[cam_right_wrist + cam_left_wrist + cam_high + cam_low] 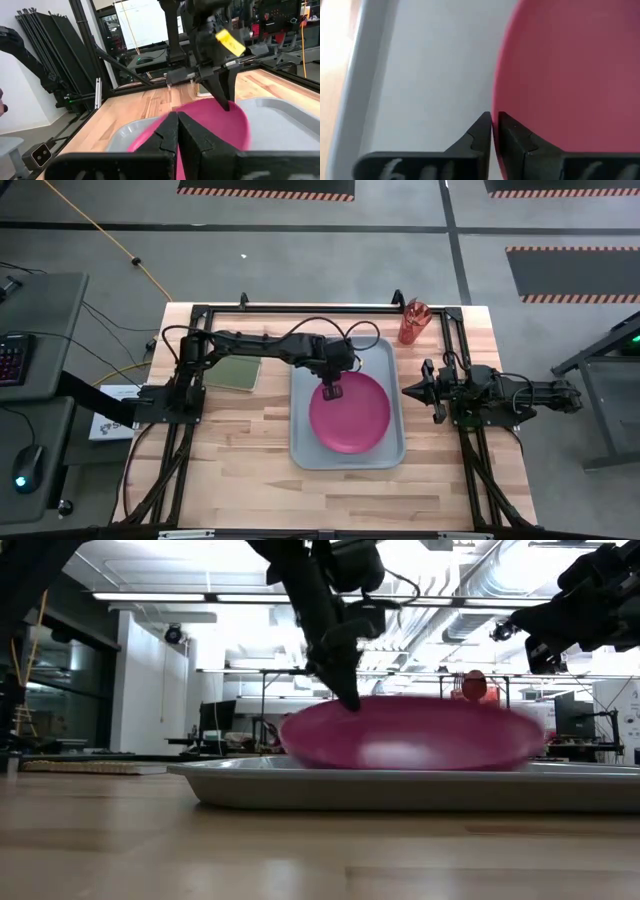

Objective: Pick and place plate/cup/fork/spoon on tray
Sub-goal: Put the pink plate on the gray tray, then put the spoon on the tray at the top of the plate

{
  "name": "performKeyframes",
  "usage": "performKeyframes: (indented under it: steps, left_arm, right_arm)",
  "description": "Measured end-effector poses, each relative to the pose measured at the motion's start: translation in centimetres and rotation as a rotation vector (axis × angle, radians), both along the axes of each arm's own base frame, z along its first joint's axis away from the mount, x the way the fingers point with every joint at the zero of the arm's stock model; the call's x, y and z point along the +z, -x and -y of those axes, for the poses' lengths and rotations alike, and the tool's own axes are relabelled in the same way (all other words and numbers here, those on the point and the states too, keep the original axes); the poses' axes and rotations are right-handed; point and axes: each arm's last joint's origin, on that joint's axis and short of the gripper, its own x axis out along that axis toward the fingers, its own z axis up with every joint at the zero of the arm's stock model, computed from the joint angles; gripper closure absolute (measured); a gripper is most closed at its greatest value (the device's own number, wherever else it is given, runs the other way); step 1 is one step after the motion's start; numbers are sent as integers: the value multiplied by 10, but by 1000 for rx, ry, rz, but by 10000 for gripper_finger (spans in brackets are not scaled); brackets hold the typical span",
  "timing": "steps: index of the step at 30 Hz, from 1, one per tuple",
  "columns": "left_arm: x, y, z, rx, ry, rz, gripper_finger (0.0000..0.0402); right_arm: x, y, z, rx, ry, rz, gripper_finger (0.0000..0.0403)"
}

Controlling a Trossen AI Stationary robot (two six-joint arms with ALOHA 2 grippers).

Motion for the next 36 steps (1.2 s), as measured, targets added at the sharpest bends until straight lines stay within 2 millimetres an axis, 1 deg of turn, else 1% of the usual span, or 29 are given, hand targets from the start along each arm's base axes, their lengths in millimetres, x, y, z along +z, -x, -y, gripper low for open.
performKeyframes:
  steps: [3,5,9,11,14,17,20,22,24,26,28,31,36]
  left_arm:
    - [-7,2,0,2,-4,-19,350]
    - [-8,3,0,10,-20,-28,335]
    - [-5,2,-1,-4,-51,-9,306]
    - [0,1,-1,-25,-62,-3,293]
    - [17,2,-2,-53,-77,4,279]
    - [41,4,-3,-62,-93,76,272]
    - [63,11,-6,-52,-101,153,271]
    - [79,19,-9,-47,-96,194,271]
    - [94,25,-11,-47,-76,276,271]
    - [102,36,-13,-45,-47,354,271]
    - [104,44,-13,-57,-44,464,271]
    - [94,68,-7,-70,-54,580,271]
    - [64,120,7,-88,-57,800,271]
  right_arm:
    - [0,0,0,0,0,0,402]
    - [0,0,0,0,0,0,402]
    - [0,0,0,0,0,0,402]
    - [0,0,0,0,0,0,402]
    - [0,0,0,0,0,0,402]
    - [0,0,0,0,0,0,402]
    - [0,0,0,0,0,1,402]
    - [0,0,0,0,0,-1,402]
    - [0,0,0,0,0,-4,402]
    - [0,0,0,0,0,-6,402]
    - [0,0,0,0,0,-6,402]
    - [0,0,0,0,0,-6,402]
    - [-1,-1,0,0,0,-16,402]
